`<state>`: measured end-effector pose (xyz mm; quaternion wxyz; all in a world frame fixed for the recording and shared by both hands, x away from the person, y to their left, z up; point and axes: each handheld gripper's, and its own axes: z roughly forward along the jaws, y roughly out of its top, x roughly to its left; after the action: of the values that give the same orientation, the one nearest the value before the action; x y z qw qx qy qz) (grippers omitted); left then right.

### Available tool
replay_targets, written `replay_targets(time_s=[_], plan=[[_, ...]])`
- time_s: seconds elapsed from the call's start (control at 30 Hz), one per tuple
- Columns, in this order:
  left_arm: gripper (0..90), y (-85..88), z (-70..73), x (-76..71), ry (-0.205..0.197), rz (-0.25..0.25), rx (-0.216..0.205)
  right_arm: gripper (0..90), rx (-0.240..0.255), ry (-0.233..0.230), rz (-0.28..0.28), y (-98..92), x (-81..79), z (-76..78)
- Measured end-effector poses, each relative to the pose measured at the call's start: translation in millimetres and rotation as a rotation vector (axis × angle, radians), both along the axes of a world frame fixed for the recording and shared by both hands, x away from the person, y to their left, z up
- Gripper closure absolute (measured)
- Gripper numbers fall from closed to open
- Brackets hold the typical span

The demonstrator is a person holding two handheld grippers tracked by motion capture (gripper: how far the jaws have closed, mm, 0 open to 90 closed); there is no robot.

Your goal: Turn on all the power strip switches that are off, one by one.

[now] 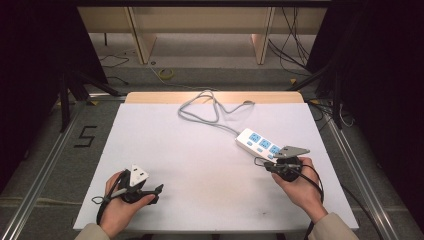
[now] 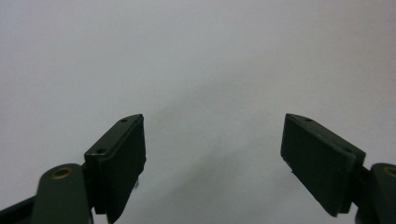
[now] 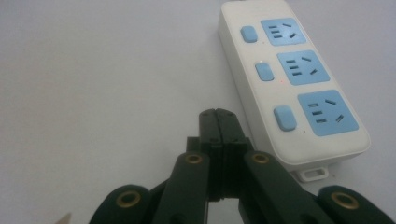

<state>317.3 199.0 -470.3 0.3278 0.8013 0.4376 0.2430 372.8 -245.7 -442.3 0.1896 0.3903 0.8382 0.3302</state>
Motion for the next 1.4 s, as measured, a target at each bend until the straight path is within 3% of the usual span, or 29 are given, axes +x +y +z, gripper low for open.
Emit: replay_targets(time_s=[1.4], plan=[[21.9, -1.7, -0.5, 0.0, -0.001, -0.008, 0.002, 90.0, -0.043, 0.01, -0.002, 23.2, 52.2, 14.7]])
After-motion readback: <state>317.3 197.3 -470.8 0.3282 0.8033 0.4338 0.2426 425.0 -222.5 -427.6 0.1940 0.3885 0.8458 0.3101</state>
